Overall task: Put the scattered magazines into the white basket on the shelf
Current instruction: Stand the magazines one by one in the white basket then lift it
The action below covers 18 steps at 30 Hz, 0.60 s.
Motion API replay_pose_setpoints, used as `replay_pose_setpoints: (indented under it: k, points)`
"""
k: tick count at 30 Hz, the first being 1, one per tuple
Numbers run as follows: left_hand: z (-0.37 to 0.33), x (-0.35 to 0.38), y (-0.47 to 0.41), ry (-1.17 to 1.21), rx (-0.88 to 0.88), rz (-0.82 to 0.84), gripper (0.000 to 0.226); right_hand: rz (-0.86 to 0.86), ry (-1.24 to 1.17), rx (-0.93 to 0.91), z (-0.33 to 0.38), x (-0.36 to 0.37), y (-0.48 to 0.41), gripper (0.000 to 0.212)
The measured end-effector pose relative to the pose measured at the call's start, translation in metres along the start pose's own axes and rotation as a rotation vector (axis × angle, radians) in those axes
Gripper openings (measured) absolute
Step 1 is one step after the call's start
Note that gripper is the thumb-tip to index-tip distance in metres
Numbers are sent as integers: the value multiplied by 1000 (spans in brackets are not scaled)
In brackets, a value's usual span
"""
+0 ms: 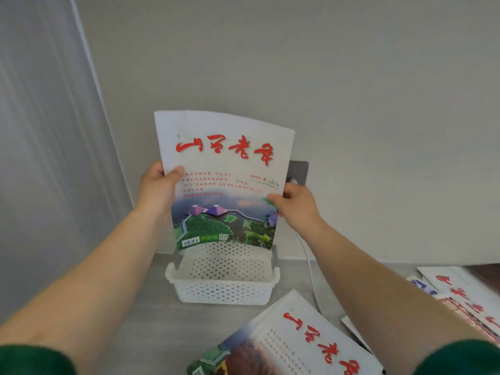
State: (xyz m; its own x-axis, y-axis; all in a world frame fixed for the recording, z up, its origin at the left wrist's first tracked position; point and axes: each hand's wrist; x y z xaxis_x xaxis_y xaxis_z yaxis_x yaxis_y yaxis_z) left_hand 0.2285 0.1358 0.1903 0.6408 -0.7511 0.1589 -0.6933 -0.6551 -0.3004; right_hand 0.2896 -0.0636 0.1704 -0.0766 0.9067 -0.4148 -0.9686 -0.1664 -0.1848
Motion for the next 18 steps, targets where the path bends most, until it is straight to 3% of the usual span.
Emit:
replay_pose_setpoints:
  k: [3,11,18]
  points:
    - [30,-4,-14,40,-88,24,13,10,-27,72,-21,20,-13,21]
    - [85,-4,-33,6,-203,125,11,98,25,248,-76,48,-26,16]
    - [93,-2,-60,-453,-45,180,21,106,-13,333,-100,59,-35,12]
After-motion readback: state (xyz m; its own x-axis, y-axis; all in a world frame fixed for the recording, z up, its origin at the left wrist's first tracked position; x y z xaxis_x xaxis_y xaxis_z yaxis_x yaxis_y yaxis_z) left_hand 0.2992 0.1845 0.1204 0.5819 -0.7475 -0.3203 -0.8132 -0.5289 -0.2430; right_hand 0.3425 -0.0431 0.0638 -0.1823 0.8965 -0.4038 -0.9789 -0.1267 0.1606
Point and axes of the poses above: each hand's wrist, its own y-axis away from the middle knuckle, its own x-axis out of the palm, z = x × y, and after that the axes turned 3 degrees about x, right-handed
